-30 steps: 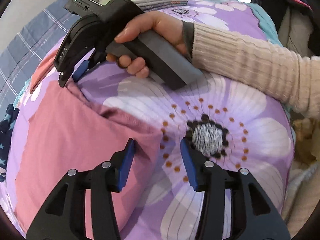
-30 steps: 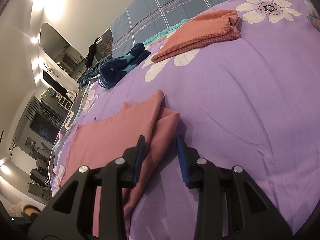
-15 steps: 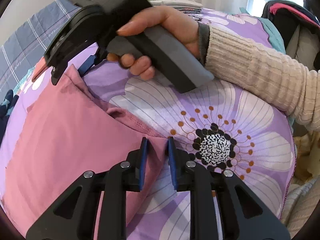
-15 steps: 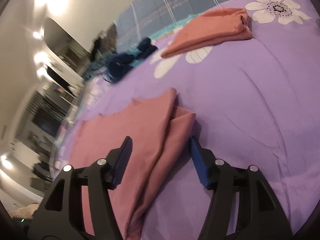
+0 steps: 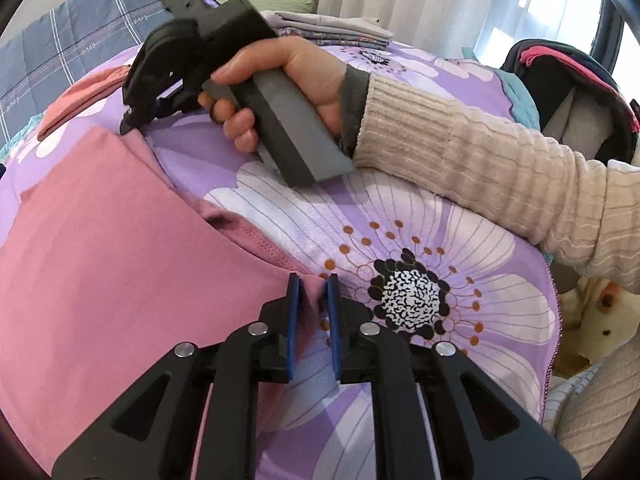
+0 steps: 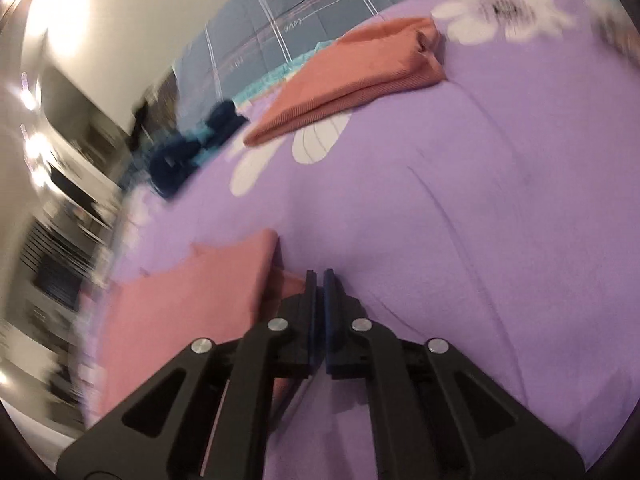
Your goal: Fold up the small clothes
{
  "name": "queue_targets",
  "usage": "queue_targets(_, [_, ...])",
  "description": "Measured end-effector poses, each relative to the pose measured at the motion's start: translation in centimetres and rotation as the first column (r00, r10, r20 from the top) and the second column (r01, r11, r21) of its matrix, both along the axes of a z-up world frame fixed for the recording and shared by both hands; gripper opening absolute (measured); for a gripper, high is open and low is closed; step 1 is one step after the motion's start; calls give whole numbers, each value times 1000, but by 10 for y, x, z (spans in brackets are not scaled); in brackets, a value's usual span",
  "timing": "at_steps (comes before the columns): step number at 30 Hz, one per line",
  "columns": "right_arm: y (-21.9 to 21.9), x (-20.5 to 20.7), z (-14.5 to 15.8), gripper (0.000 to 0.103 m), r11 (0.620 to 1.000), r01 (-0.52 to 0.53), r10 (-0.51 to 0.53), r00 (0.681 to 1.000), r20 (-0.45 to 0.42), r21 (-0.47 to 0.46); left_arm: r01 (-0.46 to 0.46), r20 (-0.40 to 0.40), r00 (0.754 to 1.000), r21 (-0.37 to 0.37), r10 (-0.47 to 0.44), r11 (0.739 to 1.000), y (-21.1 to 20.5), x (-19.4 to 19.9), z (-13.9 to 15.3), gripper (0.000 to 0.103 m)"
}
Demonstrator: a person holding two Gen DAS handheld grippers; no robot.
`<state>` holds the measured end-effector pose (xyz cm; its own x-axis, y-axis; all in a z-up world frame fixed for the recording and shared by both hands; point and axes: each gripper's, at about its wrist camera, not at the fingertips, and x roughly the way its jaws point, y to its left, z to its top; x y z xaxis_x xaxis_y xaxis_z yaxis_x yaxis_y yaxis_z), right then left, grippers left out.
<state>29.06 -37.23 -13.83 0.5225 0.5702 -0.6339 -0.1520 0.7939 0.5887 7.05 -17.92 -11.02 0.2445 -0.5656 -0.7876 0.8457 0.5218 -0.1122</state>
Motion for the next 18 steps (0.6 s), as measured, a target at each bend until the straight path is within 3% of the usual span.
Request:
queue_targets(5, [5, -9, 9, 2, 996, 26, -23, 999, 37, -83, -19, 37, 999, 2, 19, 1000, 1, -12, 3, 16])
queue_targets(7, [2, -24, 24, 7, 985, 71, -61, 996, 64, -157, -43, 45, 998, -6, 43, 999, 1, -14, 8, 28])
queue_targets(9, [8, -49, 40, 11, 967, 71, -43, 992, 116, -246, -107, 88, 990, -24, 109, 994, 14, -18, 16, 40])
queue_targets(12, [17, -88, 52, 11, 963, -2, 41, 989, 140, -270, -202, 145, 966, -85, 212, 976, 47, -23, 32, 40])
queue_targets(16, [44, -135, 61, 15, 929, -82, 148, 976, 162, -360, -408, 150, 889, -167, 433, 897, 120, -24, 51, 42])
queue_targets(18, [68, -154, 66, 16, 907, -118, 204, 963, 178, -404, -535, 159, 811, -184, 562, 825, 169, -30, 58, 44])
